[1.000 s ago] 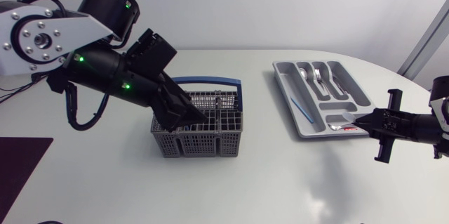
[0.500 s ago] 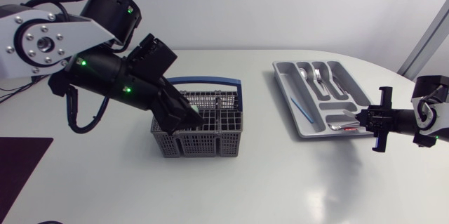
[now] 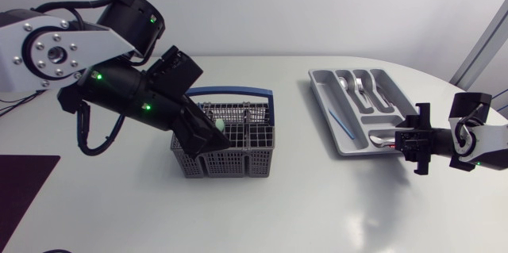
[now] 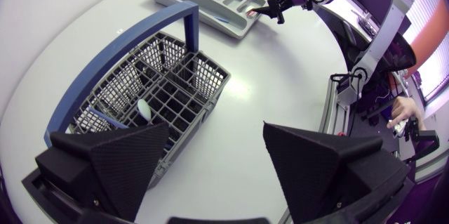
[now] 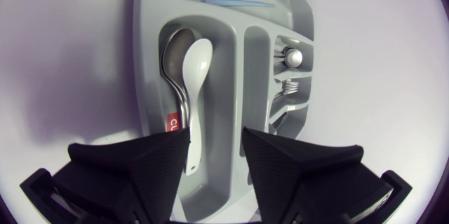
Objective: Unload the cutlery basket into the drawer organizer.
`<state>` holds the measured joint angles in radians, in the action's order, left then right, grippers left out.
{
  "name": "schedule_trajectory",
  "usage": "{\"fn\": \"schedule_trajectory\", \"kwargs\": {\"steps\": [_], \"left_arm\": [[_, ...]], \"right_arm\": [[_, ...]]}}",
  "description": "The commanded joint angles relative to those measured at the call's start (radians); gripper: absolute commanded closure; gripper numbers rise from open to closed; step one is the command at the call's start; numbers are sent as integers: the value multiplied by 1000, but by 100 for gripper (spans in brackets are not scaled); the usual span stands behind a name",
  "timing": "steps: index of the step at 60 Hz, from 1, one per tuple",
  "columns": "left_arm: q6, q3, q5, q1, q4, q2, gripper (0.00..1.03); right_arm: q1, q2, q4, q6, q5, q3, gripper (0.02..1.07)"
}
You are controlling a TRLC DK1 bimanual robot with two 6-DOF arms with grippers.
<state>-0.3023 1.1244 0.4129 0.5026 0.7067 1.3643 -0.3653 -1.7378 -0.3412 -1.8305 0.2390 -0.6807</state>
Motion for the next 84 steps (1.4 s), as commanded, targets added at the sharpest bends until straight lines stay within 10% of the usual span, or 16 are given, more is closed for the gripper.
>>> {"fn": "schedule_trajectory", "kwargs": {"steps": [1,40,58,84], "left_arm": [[35,-18,-6,10,13,16,6],[147,-5,-204,71,-38,35,7],[149,-81,-256,47,-188,62,44],[164,-138,-375,50,-322,114,57]], "right_arm": [[-4,41,10,-32,2,50,24],[-37,374,203,301,174,78,15],[-26,532,332,384,249,110,15],[19,667,389,422,267,191,16]]}}
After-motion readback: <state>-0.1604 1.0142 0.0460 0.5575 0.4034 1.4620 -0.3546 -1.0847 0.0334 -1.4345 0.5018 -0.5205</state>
